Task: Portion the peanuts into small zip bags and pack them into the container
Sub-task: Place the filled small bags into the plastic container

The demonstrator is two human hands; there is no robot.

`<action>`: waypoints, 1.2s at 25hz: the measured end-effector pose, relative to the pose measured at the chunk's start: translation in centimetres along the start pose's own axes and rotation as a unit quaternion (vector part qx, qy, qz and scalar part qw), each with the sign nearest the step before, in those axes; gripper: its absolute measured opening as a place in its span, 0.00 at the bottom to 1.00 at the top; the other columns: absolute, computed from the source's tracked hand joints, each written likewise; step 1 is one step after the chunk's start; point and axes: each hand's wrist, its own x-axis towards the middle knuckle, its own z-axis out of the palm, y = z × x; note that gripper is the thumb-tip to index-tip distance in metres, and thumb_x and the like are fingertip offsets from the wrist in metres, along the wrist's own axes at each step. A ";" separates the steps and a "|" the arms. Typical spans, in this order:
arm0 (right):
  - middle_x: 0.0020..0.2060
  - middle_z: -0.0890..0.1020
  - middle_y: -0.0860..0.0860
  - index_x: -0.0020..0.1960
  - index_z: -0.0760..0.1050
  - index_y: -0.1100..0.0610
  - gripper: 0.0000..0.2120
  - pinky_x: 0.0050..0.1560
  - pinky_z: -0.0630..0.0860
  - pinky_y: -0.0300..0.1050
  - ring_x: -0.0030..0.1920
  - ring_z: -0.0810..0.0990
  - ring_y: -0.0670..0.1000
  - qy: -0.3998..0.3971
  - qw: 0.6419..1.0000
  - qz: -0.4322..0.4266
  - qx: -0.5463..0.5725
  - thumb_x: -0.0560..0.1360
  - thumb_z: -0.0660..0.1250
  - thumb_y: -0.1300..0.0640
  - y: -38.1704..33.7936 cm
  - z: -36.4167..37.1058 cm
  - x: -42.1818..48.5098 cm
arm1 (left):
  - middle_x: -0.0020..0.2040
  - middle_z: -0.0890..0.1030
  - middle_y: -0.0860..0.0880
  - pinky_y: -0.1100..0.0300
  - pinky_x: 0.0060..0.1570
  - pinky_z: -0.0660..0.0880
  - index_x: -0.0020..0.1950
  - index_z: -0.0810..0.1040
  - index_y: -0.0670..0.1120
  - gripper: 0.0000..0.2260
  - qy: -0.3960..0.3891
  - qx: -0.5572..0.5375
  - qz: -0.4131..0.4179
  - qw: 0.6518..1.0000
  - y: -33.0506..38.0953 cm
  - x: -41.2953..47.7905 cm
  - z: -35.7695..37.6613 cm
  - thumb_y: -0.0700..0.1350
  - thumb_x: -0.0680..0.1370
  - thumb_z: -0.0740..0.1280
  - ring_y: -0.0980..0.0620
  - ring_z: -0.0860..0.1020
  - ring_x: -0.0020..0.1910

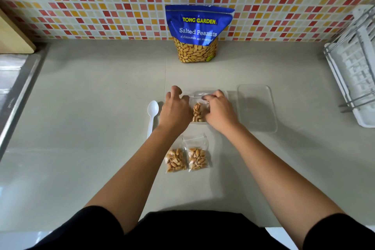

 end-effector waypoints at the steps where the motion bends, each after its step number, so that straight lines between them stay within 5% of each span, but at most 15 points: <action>1: 0.57 0.77 0.57 0.64 0.74 0.58 0.20 0.57 0.73 0.47 0.55 0.77 0.57 0.034 0.999 -0.012 0.027 0.72 0.65 0.64 -0.2 -0.4 -0.8 | 0.64 0.70 0.42 0.59 0.51 0.71 0.62 0.76 0.41 0.14 0.018 -0.065 -0.011 0.998 -0.2 -0.6 -0.7 0.42 0.77 0.63 0.43 0.73 0.57; 5: 0.47 0.82 0.52 0.59 0.75 0.56 0.14 0.51 0.78 0.47 0.46 0.81 0.52 0.035 0.992 -0.031 0.113 0.74 0.66 0.59 -0.3 0.6 -6.6 | 0.51 0.81 0.47 0.81 0.38 0.65 0.59 0.80 0.45 0.12 -0.007 -0.233 -0.085 0.969 -2.2 -5.2 -2.0 0.41 0.75 0.66 0.55 0.78 0.42; 9: 0.59 0.70 0.54 0.63 0.71 0.54 0.20 0.62 0.68 0.48 0.61 0.71 0.57 -0.068 0.995 0.013 0.078 0.72 0.68 0.58 1.1 4.1 -11.4 | 0.57 0.75 0.43 0.61 0.53 0.73 0.62 0.77 0.48 0.16 -0.030 -0.189 -0.137 0.972 -3.5 -10.6 1.3 0.43 0.74 0.68 0.46 0.78 0.50; 12: 0.60 0.68 0.55 0.64 0.68 0.51 0.21 0.61 0.68 0.48 0.61 0.71 0.58 -0.072 0.993 0.030 0.083 0.73 0.68 0.56 1.0 5.3 -12.2 | 0.58 0.69 0.41 0.50 0.59 0.72 0.66 0.70 0.52 0.21 -0.073 -0.188 -0.184 0.962 -3.4 -12.1 3.7 0.42 0.74 0.65 0.40 0.75 0.53; 22: 0.54 0.78 0.50 0.60 0.76 0.53 0.21 0.58 0.72 0.37 0.52 0.77 0.48 -0.017 0.972 0.014 0.236 0.68 0.70 0.65 2.0 7.3 -12.6 | 0.46 0.79 0.50 0.72 0.42 0.67 0.61 0.77 0.47 0.20 -0.048 -0.272 -0.136 0.952 -3.4 -12.6 5.2 0.38 0.69 0.71 0.52 0.76 0.42; 26: 0.54 0.78 0.46 0.59 0.76 0.52 0.18 0.58 0.71 0.32 0.55 0.78 0.45 0.042 0.952 -0.020 0.303 0.71 0.68 0.65 3.1 7.1 -13.7 | 0.47 0.79 0.52 0.69 0.50 0.75 0.61 0.77 0.46 0.19 -0.036 -0.323 -0.112 0.939 -3.5 -13.3 4.7 0.36 0.71 0.70 0.56 0.78 0.45; 30: 0.58 0.77 0.51 0.59 0.73 0.50 0.20 0.52 0.75 0.31 0.52 0.80 0.47 0.080 0.915 0.010 0.394 0.73 0.65 0.70 3.3 3.0 -10.0 | 0.48 0.80 0.52 0.76 0.46 0.74 0.63 0.76 0.44 0.20 0.022 -0.398 -0.115 0.910 -2.7 -9.8 1.8 0.36 0.71 0.72 0.61 0.79 0.44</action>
